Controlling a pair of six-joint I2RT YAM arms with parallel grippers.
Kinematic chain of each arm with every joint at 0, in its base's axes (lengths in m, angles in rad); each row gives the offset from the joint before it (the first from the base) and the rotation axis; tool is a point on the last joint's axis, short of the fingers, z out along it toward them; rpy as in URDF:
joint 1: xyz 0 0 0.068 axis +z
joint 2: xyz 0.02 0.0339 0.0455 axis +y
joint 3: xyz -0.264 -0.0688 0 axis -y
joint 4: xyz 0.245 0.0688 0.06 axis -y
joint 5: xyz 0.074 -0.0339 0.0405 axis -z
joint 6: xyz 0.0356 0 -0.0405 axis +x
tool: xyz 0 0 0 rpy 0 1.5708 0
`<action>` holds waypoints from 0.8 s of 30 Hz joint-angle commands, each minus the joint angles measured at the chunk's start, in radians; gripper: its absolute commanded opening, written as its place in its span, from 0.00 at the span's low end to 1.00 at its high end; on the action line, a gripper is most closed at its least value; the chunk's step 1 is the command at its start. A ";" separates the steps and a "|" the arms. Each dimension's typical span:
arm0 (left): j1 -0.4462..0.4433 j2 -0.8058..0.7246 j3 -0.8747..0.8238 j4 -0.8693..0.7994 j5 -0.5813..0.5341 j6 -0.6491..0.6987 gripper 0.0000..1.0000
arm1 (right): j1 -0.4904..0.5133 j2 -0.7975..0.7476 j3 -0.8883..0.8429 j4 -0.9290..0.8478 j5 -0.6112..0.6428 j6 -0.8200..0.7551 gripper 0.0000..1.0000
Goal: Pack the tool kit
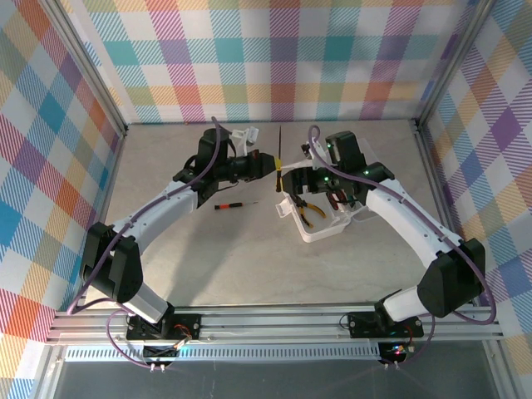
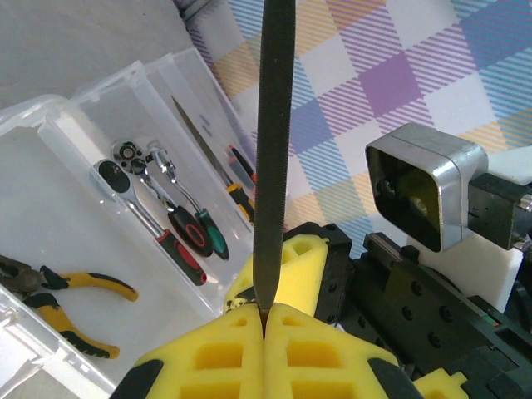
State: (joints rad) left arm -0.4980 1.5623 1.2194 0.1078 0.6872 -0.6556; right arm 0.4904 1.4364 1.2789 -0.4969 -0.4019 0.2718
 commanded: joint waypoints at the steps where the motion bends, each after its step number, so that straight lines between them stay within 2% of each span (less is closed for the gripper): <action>1: -0.011 -0.003 -0.019 0.098 0.060 -0.059 0.00 | 0.008 0.022 0.014 0.086 -0.053 0.017 0.74; 12: -0.010 0.019 -0.015 0.099 0.062 -0.052 0.00 | 0.024 0.045 0.044 0.097 -0.080 0.016 0.72; 14: -0.011 0.024 -0.014 0.109 0.068 -0.060 0.00 | 0.028 0.053 0.053 0.094 -0.078 0.014 0.66; 18: -0.011 0.025 -0.014 0.104 0.075 -0.056 0.00 | 0.029 0.064 0.065 0.091 -0.064 0.014 0.44; 21: -0.010 0.020 -0.008 0.039 0.053 -0.007 0.02 | 0.030 0.058 0.082 0.052 -0.022 -0.001 0.25; 23: -0.007 0.011 0.014 -0.069 0.007 0.077 0.13 | 0.026 0.052 0.103 0.000 0.021 -0.028 0.05; 24: -0.004 0.002 0.036 -0.154 -0.033 0.140 0.25 | 0.020 0.046 0.111 -0.028 0.041 -0.045 0.00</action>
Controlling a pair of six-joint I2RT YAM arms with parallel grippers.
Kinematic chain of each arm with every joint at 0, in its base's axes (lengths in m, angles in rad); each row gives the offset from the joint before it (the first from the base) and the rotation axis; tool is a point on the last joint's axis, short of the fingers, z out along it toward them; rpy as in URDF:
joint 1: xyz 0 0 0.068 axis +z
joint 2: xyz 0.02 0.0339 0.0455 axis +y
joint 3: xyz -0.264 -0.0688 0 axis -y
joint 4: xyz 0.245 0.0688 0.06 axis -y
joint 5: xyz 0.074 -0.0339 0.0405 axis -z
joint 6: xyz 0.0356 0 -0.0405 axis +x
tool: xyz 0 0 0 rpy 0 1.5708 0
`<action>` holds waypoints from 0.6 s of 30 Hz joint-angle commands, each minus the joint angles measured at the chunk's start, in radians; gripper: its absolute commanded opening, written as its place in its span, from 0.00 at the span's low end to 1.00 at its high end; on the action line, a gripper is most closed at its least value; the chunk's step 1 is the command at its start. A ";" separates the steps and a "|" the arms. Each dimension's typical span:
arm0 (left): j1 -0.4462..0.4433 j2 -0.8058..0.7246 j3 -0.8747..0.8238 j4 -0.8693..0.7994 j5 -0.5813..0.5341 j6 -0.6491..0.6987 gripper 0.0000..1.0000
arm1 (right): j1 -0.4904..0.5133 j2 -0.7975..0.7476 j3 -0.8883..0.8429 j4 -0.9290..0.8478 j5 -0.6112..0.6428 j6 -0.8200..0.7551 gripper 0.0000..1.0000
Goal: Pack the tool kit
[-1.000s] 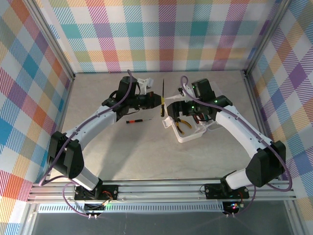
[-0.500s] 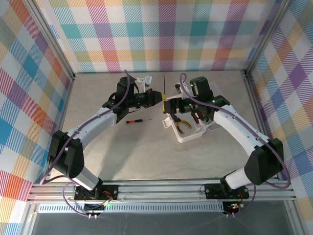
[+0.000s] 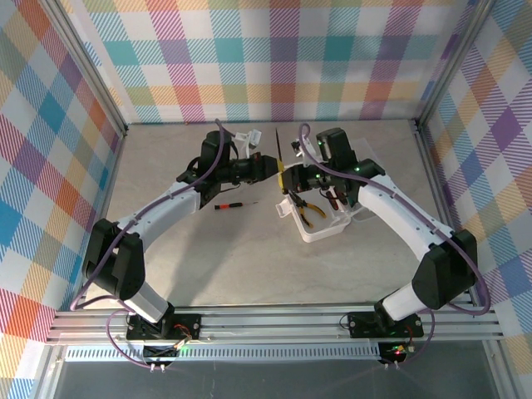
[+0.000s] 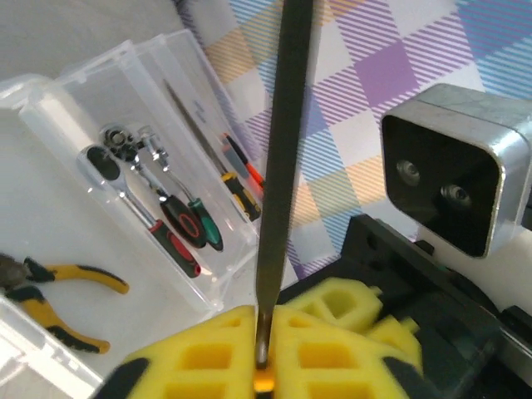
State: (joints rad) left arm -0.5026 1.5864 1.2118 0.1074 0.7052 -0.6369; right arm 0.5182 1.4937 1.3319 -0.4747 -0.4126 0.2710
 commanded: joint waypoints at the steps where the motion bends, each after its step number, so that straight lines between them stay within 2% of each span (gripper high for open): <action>1: 0.006 -0.036 0.070 -0.250 -0.098 0.189 0.41 | -0.019 -0.018 0.066 -0.083 0.065 -0.064 0.00; 3: 0.021 -0.075 0.108 -0.420 -0.222 0.303 0.76 | -0.059 -0.035 0.077 -0.147 0.096 -0.100 0.00; 5: 0.043 -0.124 0.123 -0.533 -0.361 0.391 1.00 | -0.116 -0.051 0.085 -0.218 0.128 -0.141 0.00; 7: 0.078 -0.154 0.124 -0.607 -0.459 0.466 1.00 | -0.175 -0.056 0.104 -0.298 0.193 -0.189 0.00; 9: 0.124 -0.151 0.127 -0.679 -0.515 0.532 0.99 | -0.214 -0.036 0.126 -0.382 0.333 -0.246 0.00; 12: 0.157 -0.089 0.135 -0.771 -0.646 0.597 0.99 | -0.257 0.024 0.149 -0.459 0.552 -0.285 0.00; 14: 0.159 -0.034 0.145 -0.810 -0.728 0.606 1.00 | -0.278 0.068 0.160 -0.487 0.639 -0.302 0.00; 18: 0.159 0.031 0.137 -0.805 -0.734 0.596 1.00 | -0.294 0.133 0.171 -0.495 0.722 -0.338 0.00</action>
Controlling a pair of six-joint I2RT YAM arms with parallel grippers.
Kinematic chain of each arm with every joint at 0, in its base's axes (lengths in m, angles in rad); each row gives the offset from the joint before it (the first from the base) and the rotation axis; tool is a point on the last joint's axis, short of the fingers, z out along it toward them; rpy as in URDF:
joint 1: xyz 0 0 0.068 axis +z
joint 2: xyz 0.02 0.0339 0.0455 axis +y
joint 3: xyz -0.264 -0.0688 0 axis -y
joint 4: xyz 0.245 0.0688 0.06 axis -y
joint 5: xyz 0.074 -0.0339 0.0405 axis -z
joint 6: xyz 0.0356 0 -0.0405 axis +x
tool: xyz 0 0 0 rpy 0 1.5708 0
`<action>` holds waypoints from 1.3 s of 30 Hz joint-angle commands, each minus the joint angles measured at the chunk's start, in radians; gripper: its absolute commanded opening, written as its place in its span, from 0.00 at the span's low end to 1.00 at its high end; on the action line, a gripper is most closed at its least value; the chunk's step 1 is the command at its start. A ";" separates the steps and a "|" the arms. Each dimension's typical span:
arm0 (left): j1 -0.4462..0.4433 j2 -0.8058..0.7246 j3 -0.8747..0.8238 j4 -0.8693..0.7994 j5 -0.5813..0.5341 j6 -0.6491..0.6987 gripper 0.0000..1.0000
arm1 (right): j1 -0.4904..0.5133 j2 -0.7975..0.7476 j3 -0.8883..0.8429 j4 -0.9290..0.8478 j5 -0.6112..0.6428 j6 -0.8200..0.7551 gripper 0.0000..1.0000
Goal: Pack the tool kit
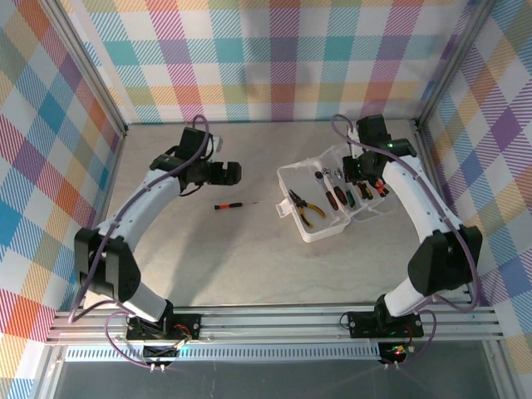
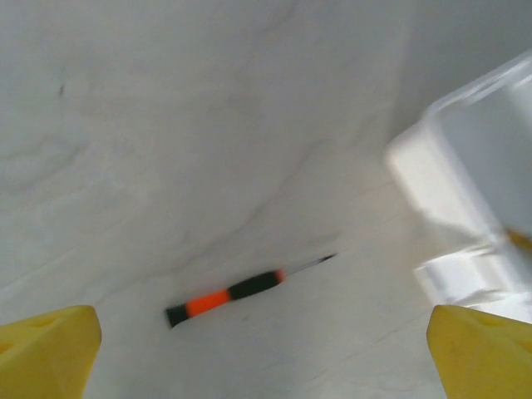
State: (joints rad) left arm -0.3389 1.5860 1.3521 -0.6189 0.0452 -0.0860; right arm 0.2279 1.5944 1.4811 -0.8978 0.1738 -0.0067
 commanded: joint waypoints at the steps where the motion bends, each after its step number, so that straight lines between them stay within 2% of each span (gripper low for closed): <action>1: -0.005 0.036 -0.007 -0.071 -0.063 0.041 1.00 | -0.004 0.042 0.021 -0.071 0.144 -0.063 0.00; 17: -0.005 0.078 -0.014 -0.064 -0.063 0.038 1.00 | -0.005 0.058 -0.035 -0.050 0.080 -0.062 0.00; 21: -0.005 0.085 -0.006 -0.065 -0.057 0.038 1.00 | -0.006 0.044 -0.056 -0.042 0.056 -0.055 0.04; 24: -0.005 0.087 -0.005 -0.065 -0.054 0.038 1.00 | -0.006 0.045 -0.061 -0.042 0.056 -0.056 0.09; 31: -0.005 0.087 -0.005 -0.070 -0.065 0.042 1.00 | -0.006 0.039 -0.052 -0.051 0.064 -0.053 0.33; 39: -0.005 0.120 0.008 -0.079 -0.103 0.052 1.00 | -0.006 0.003 -0.026 -0.070 0.069 -0.056 0.39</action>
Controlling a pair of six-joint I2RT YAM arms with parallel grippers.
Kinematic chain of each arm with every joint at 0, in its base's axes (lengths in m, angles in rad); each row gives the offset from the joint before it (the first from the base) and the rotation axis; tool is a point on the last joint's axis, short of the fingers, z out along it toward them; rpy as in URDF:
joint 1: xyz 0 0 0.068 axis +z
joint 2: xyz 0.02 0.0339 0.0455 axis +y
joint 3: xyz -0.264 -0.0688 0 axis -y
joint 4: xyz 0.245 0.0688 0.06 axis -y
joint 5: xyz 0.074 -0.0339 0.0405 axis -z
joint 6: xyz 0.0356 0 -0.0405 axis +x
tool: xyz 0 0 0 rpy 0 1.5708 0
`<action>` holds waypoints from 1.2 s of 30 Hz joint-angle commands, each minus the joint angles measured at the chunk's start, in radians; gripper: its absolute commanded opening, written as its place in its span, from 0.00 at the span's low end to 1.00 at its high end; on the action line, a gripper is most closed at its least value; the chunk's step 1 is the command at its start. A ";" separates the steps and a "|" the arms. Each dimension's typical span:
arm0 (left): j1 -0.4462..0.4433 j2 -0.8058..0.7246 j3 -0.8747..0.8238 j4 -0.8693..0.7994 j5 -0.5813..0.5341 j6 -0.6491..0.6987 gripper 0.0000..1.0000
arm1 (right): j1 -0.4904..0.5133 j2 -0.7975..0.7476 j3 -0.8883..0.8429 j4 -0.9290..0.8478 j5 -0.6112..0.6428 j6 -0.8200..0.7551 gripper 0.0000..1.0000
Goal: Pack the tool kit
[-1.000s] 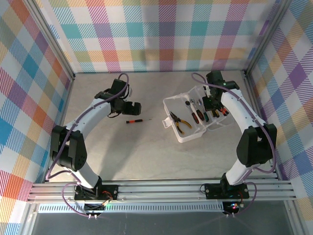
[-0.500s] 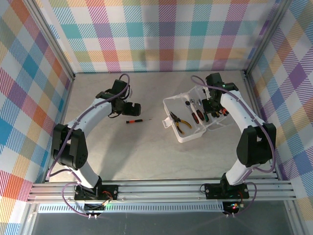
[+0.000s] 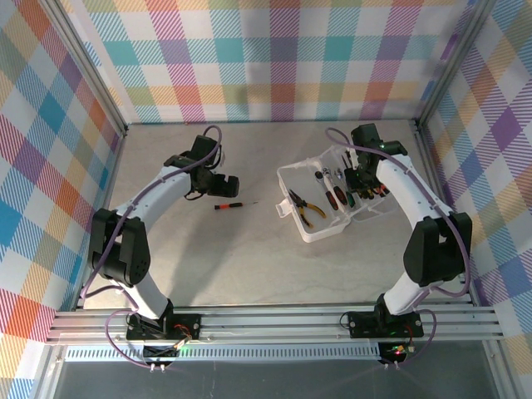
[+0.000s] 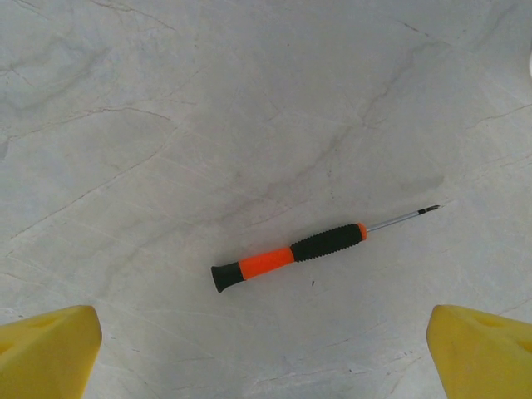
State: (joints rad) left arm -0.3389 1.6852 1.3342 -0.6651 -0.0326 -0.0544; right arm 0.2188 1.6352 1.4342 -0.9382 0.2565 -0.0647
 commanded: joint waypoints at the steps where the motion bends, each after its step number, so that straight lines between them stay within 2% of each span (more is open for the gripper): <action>1: -0.005 0.026 0.026 -0.033 -0.030 0.021 1.00 | 0.003 -0.044 0.023 -0.032 -0.014 0.003 0.40; 5: -0.005 0.067 0.035 -0.031 -0.088 0.047 1.00 | 0.003 -0.078 0.030 -0.037 -0.035 0.009 0.50; 6: -0.005 0.083 0.039 -0.030 -0.104 0.057 1.00 | 0.004 -0.089 0.031 -0.037 -0.046 0.011 0.55; 7: -0.005 0.096 0.043 -0.030 -0.114 0.070 0.96 | 0.004 -0.097 0.031 -0.037 -0.057 0.012 0.59; 11: -0.006 0.136 0.046 -0.001 -0.076 0.140 0.83 | 0.005 -0.129 0.029 -0.036 -0.108 0.006 0.90; 14: -0.013 0.148 0.034 0.035 -0.026 0.203 0.81 | 0.005 -0.140 0.019 -0.032 -0.127 0.008 1.00; 17: -0.039 0.148 0.014 0.074 0.012 0.279 0.83 | 0.005 -0.143 0.010 -0.029 -0.132 0.009 0.99; 23: -0.106 0.166 -0.013 0.110 0.017 0.392 0.82 | 0.005 -0.146 -0.001 -0.024 -0.138 0.015 0.99; 32: -0.119 0.268 0.020 0.074 -0.025 0.410 0.76 | 0.005 -0.153 -0.006 -0.027 -0.138 0.016 0.99; 36: -0.119 0.325 0.056 0.075 -0.127 0.375 0.76 | 0.005 -0.153 -0.003 -0.031 -0.146 0.018 0.99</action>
State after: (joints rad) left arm -0.4568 1.9770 1.3483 -0.5777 -0.0681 0.3290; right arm 0.2192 1.5082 1.4349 -0.9562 0.1360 -0.0608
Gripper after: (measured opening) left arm 0.756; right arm 0.989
